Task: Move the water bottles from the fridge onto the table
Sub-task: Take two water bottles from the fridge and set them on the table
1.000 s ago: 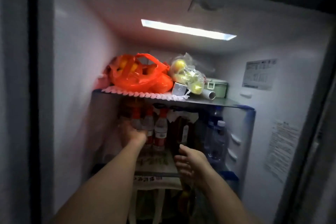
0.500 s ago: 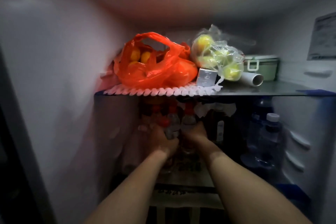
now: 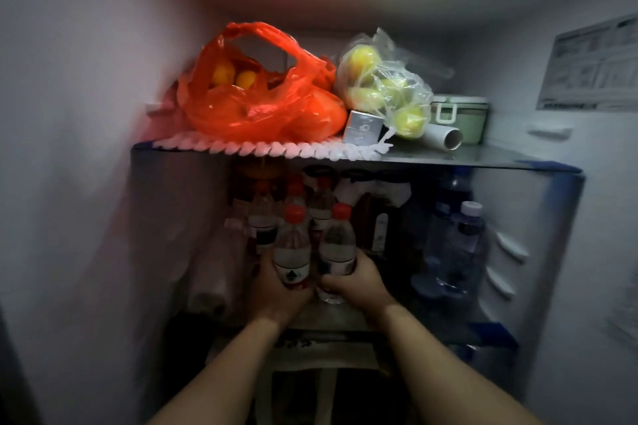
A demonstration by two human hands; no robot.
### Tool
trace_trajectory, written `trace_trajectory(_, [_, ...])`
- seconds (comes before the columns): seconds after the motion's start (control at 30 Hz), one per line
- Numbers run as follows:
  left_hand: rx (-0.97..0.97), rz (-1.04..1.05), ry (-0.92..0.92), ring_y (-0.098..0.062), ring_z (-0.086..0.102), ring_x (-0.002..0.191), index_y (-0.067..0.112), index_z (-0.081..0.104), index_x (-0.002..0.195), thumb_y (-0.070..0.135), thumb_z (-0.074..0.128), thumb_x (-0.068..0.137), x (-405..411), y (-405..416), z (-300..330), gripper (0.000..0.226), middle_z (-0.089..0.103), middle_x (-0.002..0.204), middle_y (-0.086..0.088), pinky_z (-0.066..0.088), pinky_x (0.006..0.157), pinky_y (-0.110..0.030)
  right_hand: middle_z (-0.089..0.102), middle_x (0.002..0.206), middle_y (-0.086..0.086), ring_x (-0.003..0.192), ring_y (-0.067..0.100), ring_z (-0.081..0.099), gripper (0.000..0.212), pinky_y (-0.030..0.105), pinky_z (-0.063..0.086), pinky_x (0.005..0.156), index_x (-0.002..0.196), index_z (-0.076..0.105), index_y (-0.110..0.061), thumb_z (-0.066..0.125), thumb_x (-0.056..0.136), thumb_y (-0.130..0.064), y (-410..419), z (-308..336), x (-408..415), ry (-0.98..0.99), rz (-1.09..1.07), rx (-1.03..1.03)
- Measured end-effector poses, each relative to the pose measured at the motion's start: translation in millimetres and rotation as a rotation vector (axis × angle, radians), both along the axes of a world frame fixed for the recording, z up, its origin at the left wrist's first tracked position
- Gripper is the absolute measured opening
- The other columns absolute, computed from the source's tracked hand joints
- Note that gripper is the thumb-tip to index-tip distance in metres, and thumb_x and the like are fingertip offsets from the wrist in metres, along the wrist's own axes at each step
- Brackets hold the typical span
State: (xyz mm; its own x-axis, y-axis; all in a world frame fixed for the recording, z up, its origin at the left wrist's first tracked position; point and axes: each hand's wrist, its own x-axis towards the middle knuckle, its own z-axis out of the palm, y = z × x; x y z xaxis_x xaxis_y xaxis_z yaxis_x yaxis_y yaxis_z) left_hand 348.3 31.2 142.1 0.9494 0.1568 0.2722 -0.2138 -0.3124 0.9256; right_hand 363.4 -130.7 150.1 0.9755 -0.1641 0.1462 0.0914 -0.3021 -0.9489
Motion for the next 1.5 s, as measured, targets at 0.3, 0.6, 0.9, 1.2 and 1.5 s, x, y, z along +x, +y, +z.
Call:
trace_trajectory(0.3, [-0.114,-0.132,0.015,-0.021,0.061,0.112,0.008,0.049,0.130,-0.001,0.088,0.059,-68.7,-7.6,12.1,0.082,0.063,0.121,-0.010,0.052,0.094,-0.030,0.073,0.091,-0.002,0.084,0.014,0.069,0.048,0.023,0.057,0.062,0.101,0.067,-0.021,0.082,0.063,0.003,-2.1,12.1,-79.8,0.012,0.052,0.118])
trace_trajectory(0.6, [-0.159,0.027,-0.102,-0.014,0.070,0.092,0.030,0.059,0.095,0.015,0.093,0.050,-276.6,40.5,25.5,0.058,0.073,0.097,0.006,0.058,0.080,-0.029,0.078,0.086,0.005,0.078,0.017,0.075,0.040,0.023,0.057,0.058,0.101,0.067,-0.011,0.068,0.066,0.009,42.7,26.3,-242.3,-0.087,0.424,0.298])
trace_trajectory(0.9, [-0.234,0.346,-0.042,-0.003,0.073,0.078,0.028,0.069,0.093,0.015,0.093,0.055,-541.1,128.4,9.3,0.047,0.076,0.081,0.015,0.055,0.061,-0.015,0.077,0.092,0.016,0.082,0.032,0.073,0.047,0.034,0.057,0.061,0.109,0.068,0.001,0.057,0.067,0.020,142.4,13.4,-440.3,0.059,0.979,0.286])
trace_trajectory(1.2, [-0.128,0.724,-0.032,-0.002,0.072,0.084,0.030,0.068,0.097,0.013,0.091,0.059,-742.9,259.5,5.7,0.047,0.077,0.091,0.011,0.056,0.067,-0.018,0.079,0.097,0.005,0.089,0.023,0.075,0.050,0.025,0.058,0.066,0.103,0.073,-0.019,0.075,0.057,0.002,322.0,-4.7,-595.7,0.161,1.353,0.204])
trace_trajectory(1.5, [-0.201,0.980,-0.064,-0.021,0.072,0.095,0.009,0.066,0.110,0.000,0.088,0.063,-850.5,442.3,-42.5,0.053,0.075,0.101,-0.006,0.060,0.077,-0.035,0.077,0.108,0.001,0.102,0.021,0.072,0.062,0.043,0.060,0.087,0.116,0.070,-0.018,0.078,0.055,-0.011,545.6,-42.2,-689.4,0.174,1.568,0.037])
